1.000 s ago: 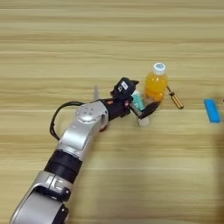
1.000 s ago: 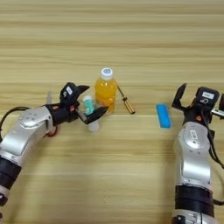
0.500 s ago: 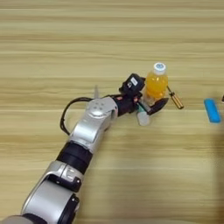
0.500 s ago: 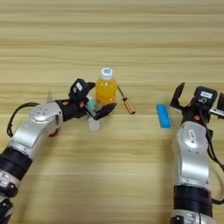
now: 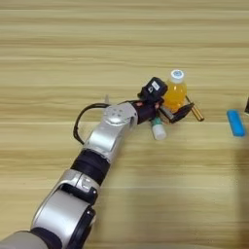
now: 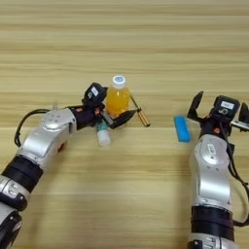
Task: Move the objects on the table
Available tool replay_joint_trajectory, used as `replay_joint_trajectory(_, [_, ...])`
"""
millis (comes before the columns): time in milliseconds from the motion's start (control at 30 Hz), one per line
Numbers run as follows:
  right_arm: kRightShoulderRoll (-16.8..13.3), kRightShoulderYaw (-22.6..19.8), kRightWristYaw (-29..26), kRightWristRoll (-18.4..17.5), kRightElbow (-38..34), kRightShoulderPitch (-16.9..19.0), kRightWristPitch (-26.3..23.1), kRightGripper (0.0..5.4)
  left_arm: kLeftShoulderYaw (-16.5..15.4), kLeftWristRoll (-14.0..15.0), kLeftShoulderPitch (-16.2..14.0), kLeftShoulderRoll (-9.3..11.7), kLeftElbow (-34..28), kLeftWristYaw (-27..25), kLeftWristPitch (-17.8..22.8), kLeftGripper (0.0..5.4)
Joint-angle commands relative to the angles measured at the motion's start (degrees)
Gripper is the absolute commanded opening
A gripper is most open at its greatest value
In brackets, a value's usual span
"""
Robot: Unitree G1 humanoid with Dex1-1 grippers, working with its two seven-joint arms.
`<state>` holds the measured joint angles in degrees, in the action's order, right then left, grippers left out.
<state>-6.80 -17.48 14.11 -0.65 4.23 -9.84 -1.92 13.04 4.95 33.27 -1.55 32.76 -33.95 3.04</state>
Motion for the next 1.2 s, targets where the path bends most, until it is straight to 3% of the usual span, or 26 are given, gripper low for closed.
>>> replay_joint_trajectory(33, [0.2,0.1,0.0,-0.2,-0.9,0.0,-0.5,5.4,-0.7,-0.8,2.6,-1.0,3.4,0.9,-1.7,5.39])
replay_joint_trajectory(467, [0.4,0.3,0.1,-0.1,-1.3,0.0,-0.8,5.4,-3.5,-0.8,6.3,-2.2,12.2,2.2,-6.1,5.39])
replay_joint_trajectory(1067, [0.6,0.5,0.3,-0.1,-1.6,0.1,-1.2,5.4,-5.5,0.2,6.5,-3.0,13.1,-0.6,-7.3,3.62])
replay_joint_trajectory(1200, [0.6,0.5,0.3,-0.1,-1.7,0.1,-1.3,5.4,-5.9,0.5,6.4,-3.1,12.7,-0.6,-7.2,3.49])
